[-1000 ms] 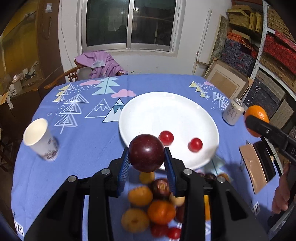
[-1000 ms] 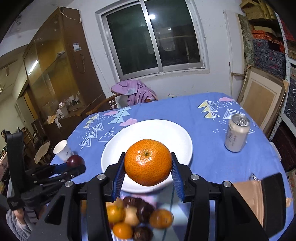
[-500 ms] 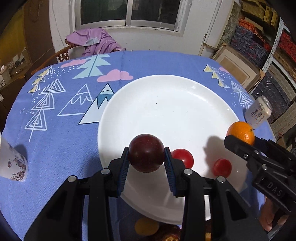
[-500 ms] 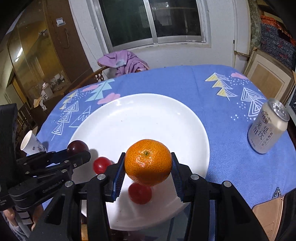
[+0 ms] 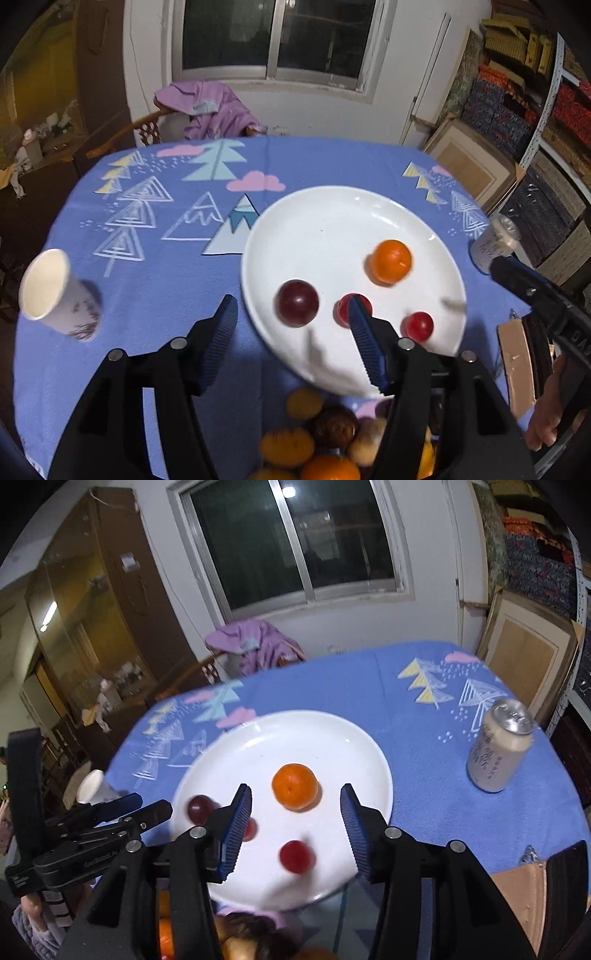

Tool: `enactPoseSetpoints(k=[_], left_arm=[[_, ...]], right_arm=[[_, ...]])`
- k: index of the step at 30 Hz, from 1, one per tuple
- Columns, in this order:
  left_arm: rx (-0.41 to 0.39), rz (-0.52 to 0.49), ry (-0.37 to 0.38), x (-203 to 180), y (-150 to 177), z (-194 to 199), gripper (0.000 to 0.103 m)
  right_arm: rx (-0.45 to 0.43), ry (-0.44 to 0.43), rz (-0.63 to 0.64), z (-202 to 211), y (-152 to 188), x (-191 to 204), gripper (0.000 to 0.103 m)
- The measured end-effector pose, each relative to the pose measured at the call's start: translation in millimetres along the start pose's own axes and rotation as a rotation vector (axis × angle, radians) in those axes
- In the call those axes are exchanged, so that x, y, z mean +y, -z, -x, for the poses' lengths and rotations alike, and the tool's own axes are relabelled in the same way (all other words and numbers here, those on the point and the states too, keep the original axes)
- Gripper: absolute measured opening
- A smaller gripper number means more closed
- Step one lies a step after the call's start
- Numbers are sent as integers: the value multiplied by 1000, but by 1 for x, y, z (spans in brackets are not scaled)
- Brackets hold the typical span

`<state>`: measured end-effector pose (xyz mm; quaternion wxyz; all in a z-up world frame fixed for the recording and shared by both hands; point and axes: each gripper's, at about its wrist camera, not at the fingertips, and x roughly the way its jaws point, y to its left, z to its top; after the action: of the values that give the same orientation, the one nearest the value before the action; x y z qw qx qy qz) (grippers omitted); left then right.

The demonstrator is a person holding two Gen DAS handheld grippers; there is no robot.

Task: Organize fruits
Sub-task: 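Carry the plum and mandarin onto the white plate and open both tools, then move the left tool to the beige round pear and grasp it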

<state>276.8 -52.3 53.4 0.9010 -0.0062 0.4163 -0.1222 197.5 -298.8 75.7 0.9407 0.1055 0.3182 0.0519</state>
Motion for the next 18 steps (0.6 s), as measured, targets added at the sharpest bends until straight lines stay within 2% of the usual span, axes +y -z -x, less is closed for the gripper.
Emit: enactPoseSetpoints(k=[1, 3, 6, 9, 13, 18], left_arm=[[-20, 0, -7, 2, 5, 15, 62], [-57, 7, -23, 9, 21, 44, 70], [-98, 8, -55, 18, 55, 78, 72], [-105, -1, -75, 24, 98, 94, 72], [-58, 22, -54, 32, 142, 82, 72], [10, 50, -30, 40, 155, 53, 72]], right_arm=[[-31, -9, -4, 18, 5, 0, 62], [-70, -22, -2, 43, 19, 0, 68], [-86, -8, 27, 67, 50, -1, 68], [-101, 31, 53, 81, 87, -4, 68], [-83, 44, 55, 82, 114, -10, 72], [-63, 61, 40, 74, 118, -19, 73]])
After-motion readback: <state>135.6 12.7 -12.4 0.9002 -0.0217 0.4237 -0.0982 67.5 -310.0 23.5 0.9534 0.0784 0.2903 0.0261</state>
